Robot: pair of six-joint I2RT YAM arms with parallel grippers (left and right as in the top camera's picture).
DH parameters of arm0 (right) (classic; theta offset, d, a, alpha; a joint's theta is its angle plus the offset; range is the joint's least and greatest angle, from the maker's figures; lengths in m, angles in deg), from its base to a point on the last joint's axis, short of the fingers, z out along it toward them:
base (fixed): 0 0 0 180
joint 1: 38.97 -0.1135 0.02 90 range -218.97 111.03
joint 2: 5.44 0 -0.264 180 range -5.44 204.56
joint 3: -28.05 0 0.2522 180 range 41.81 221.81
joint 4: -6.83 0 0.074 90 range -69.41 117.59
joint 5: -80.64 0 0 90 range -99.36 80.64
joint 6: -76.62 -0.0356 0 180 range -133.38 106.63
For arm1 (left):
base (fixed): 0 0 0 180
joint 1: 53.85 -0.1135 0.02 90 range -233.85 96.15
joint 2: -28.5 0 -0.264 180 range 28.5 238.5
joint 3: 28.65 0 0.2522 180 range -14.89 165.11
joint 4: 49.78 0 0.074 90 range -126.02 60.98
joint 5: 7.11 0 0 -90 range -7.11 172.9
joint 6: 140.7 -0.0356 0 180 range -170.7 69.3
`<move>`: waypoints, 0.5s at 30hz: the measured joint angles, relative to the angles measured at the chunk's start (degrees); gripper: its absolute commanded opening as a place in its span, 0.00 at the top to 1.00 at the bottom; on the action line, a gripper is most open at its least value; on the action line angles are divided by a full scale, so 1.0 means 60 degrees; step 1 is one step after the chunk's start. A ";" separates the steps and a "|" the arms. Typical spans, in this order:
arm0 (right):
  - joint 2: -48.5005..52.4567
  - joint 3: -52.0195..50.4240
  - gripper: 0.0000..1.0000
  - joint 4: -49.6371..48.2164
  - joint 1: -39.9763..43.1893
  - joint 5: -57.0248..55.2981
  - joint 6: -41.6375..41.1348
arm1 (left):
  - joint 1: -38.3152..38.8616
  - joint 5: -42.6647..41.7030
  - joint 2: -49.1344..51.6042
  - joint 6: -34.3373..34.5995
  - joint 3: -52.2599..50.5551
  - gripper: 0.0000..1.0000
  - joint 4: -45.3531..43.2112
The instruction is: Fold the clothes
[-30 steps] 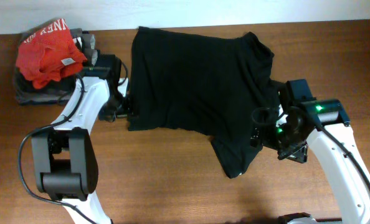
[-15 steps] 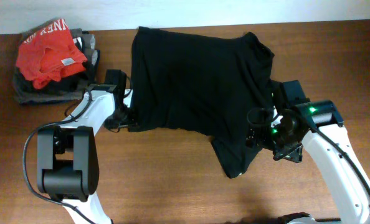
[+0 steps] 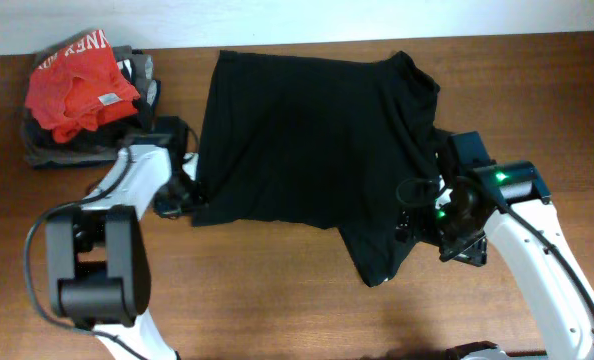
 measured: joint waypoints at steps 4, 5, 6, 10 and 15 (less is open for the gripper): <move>0.0000 -0.0317 0.07 -0.0182 -0.0455 0.0000 -0.0102 | -0.0404 0.0062 -0.0831 0.0055 0.0306 0.99 -0.0025; 0.0000 -0.0495 0.11 -0.0295 -0.0645 0.0000 -0.0222 | -0.0448 0.0087 -0.1096 0.0055 0.0375 0.99 -0.0069; 0.0000 -0.0714 0.16 -0.0437 -0.0863 0.0000 -0.0331 | -0.0452 0.0102 -0.1341 0.0058 0.0430 0.99 -0.0124; 0.0000 -0.1668 0.32 -0.1402 -0.1763 -0.0004 -0.1067 | -0.0412 0.0117 -0.1745 0.0058 0.0557 0.99 -0.0219; 0.0000 -0.2958 0.48 -0.2663 -0.2426 -0.0076 -0.1883 | -0.0412 0.0117 -0.1727 0.0058 0.0554 0.99 -0.0204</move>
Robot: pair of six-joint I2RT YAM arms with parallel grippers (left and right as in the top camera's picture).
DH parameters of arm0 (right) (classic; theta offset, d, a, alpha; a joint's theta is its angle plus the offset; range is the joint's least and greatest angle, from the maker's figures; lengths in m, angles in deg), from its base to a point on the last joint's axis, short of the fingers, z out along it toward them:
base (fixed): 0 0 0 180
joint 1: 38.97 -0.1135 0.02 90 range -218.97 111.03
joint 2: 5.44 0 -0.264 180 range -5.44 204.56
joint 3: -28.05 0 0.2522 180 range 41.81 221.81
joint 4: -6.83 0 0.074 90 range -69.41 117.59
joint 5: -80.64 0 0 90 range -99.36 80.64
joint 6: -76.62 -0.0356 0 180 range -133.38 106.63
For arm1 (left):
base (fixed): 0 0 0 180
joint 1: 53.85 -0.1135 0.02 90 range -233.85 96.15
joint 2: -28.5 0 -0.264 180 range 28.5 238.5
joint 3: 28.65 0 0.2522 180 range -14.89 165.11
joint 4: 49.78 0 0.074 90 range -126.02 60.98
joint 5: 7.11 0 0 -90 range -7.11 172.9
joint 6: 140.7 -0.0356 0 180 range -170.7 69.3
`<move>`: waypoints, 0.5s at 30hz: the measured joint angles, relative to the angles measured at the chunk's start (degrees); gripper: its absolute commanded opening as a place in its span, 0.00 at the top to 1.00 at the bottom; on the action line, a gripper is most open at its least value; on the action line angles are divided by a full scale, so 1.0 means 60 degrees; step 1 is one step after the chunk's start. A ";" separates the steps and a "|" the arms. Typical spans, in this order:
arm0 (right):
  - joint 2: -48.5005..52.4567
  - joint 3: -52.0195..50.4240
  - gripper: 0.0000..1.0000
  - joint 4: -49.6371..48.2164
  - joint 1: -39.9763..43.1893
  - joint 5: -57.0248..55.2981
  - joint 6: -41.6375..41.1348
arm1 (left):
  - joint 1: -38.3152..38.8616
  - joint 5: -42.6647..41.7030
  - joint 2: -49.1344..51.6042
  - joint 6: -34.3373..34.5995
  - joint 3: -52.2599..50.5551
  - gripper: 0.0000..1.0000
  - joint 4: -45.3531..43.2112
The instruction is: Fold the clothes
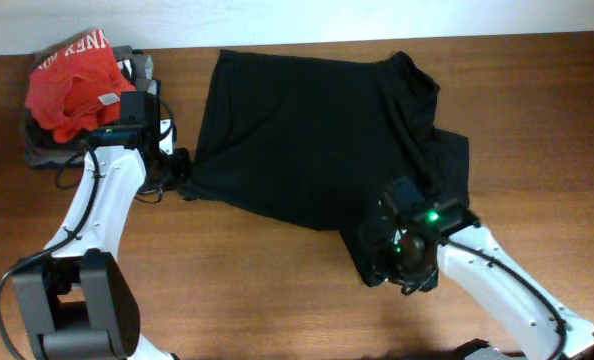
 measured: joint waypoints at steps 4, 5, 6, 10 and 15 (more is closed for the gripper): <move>0.0004 -0.1056 0.41 -0.1096 -0.0051 -0.0015 -0.0408 | 0.0000 0.0007 0.0000 0.0000 0.0000 0.99 0.0004; 0.0018 -0.1297 0.37 -0.1377 -0.0051 -0.0025 -0.0459 | 0.0000 0.0004 0.0000 0.0000 0.0000 0.99 -0.0007; 0.0051 -0.1497 0.34 -0.1570 -0.0047 -0.0033 -0.0525 | 0.0000 0.0004 0.0000 0.0000 0.0000 0.99 0.0000; 0.0277 -0.1902 0.25 -0.2510 -0.0047 -0.0047 -0.0612 | 0.0000 0.0004 0.0000 0.0000 0.0000 0.99 0.0004; 0.0586 -0.1902 0.23 -0.3209 -0.0047 -0.0087 -0.0619 | 0.0000 0.0004 0.0000 0.0000 0.0000 0.99 0.0004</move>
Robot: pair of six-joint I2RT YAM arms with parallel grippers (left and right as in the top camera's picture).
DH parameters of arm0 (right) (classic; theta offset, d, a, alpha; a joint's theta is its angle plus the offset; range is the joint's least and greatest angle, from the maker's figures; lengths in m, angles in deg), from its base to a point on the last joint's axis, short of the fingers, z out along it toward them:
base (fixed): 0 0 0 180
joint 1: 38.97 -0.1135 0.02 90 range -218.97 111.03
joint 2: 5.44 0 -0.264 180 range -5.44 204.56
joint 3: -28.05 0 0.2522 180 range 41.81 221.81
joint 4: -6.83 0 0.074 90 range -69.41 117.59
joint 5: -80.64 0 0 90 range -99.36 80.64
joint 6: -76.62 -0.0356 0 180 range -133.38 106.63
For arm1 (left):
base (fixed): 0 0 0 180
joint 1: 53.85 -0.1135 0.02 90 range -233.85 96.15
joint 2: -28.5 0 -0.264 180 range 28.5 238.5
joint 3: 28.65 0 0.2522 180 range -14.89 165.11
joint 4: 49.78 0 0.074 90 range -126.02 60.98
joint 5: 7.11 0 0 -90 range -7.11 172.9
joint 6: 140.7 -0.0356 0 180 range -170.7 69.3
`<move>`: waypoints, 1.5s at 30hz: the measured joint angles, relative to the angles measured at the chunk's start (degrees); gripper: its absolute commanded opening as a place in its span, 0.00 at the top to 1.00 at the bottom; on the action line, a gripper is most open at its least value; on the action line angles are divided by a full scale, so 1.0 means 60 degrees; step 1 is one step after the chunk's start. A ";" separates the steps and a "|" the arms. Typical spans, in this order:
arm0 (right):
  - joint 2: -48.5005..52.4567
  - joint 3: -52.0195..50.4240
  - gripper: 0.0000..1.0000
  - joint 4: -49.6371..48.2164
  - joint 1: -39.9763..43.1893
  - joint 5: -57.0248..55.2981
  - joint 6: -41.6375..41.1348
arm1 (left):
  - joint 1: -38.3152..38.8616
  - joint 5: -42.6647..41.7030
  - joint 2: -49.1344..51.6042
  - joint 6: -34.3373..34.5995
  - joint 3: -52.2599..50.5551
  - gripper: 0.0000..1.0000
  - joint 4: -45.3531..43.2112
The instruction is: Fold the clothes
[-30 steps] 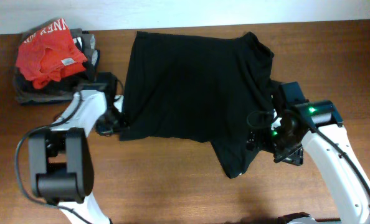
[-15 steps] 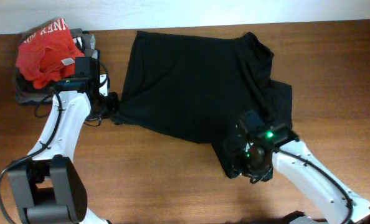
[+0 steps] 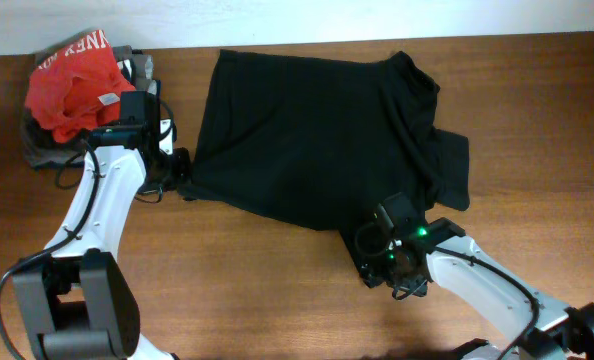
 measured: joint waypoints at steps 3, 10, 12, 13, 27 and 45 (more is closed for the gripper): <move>0.0295 0.0000 0.28 -0.0240 0.0000 -0.0084 0.0029 | 0.0000 0.0004 0.0000 0.0000 0.0000 0.99 0.0000; 0.0794 0.0124 0.86 -0.0080 0.0000 -0.0215 0.0266 | 0.0000 0.0000 0.0000 0.0000 0.0000 0.99 -0.0004; 0.0849 0.0171 0.96 -0.0069 0.0000 -0.0091 0.0178 | 0.0000 0.0004 0.0000 0.0000 0.0000 0.99 0.0000; 0.0849 0.0186 0.96 -0.0007 0.0000 -0.0080 0.0178 | 0.0000 0.0004 0.0000 0.0000 0.0000 0.99 -0.0004; -0.0976 0.1209 0.96 0.2481 0.2175 -0.0018 0.0528 | -0.0503 -0.0004 0.0000 0.0000 0.0000 0.99 0.0350; -0.1209 0.2470 0.90 0.3089 0.4790 0.0426 0.2718 | -0.1082 -0.0073 0.0000 0.0000 0.0000 0.99 0.0510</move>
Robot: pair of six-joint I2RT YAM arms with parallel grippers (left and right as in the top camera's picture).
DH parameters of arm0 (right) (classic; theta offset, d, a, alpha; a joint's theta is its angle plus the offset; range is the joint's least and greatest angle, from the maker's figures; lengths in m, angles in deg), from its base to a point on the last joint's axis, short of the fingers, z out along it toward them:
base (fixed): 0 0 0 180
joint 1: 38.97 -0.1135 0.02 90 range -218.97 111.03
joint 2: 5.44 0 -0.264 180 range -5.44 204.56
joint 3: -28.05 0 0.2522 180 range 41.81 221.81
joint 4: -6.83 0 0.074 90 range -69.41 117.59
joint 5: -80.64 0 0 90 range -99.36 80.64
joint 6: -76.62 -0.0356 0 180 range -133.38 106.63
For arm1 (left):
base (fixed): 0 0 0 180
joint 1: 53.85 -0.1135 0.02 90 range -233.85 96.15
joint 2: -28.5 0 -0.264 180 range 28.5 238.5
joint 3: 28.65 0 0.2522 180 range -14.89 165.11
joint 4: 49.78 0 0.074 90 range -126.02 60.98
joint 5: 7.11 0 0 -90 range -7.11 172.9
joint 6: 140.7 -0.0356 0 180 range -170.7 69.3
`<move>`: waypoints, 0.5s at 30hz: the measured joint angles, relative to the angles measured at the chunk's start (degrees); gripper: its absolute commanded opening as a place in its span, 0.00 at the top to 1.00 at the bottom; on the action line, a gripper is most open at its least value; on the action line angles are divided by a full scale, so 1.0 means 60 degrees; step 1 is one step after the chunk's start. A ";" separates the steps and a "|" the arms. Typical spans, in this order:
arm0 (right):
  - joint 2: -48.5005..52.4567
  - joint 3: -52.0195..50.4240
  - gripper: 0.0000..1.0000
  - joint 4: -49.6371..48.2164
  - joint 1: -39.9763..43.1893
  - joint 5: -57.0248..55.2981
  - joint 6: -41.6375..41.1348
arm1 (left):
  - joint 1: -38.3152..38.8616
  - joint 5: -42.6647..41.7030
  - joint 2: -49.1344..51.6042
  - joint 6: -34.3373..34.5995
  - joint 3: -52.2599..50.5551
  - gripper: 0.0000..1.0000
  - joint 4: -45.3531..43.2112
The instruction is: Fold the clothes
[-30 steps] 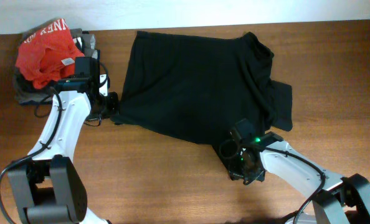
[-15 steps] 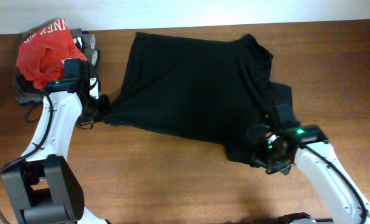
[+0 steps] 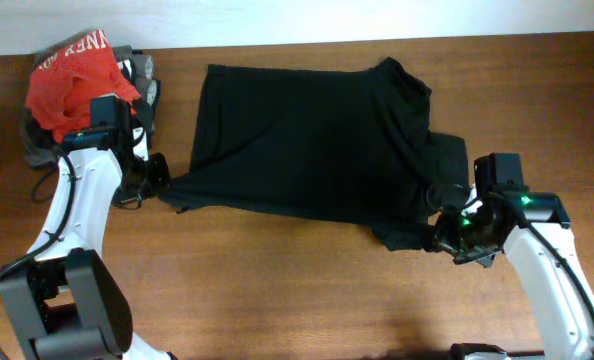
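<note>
A black T-shirt (image 3: 307,135) lies spread across the middle of the wooden table, collar to the right. Its near edge is drawn taut between the two grippers. My left gripper (image 3: 160,182) is at the shirt's near left corner, which is pulled out to a point, and appears shut on it. My right gripper (image 3: 434,228) is at the near right corner below the bunched sleeve (image 3: 442,170), and appears shut on the cloth there.
A pile of clothes (image 3: 72,85), red garment on top of grey ones, sits at the far left corner, just behind the left arm. The back wall runs along the table's far edge. Bare wood (image 3: 277,290) lies in front of the shirt.
The right gripper moved from the hanging flap at the shirt's near middle out to the right. The left gripper shifted left and nearer. The flap is gone and the near edge is stretched straight.
First the left gripper was at the shirt's near left corner and the right one beside the sleeve. Then the right gripper was down at the drooping flap and stayed there. Now both corners are pulled apart and the shirt lies flatter.
</note>
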 measured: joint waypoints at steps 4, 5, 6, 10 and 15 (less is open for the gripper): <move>0.0382 0.0000 0.90 -0.0663 0.0000 -0.0033 0.0113 | 0.0000 0.0000 0.0000 0.0000 0.0000 0.99 -0.0142; 0.0517 0.0000 0.90 -0.0823 0.0000 -0.0055 0.0113 | 0.0000 0.0000 0.0000 0.0000 0.0000 0.99 -0.0164; 0.0681 0.0000 0.90 -0.0947 0.0000 -0.0084 0.0138 | 0.0000 0.0000 0.0000 0.0000 0.0000 0.99 -0.0182; 0.1260 0.0000 0.92 -0.1118 0.0000 -0.0233 0.0164 | 0.0000 0.0000 0.0000 0.0000 0.0000 0.99 -0.0237; 0.1468 0.0004 0.96 -0.1610 0.0000 -0.0299 0.0295 | 0.0000 -0.0004 0.0000 0.0000 0.0000 0.99 -0.0313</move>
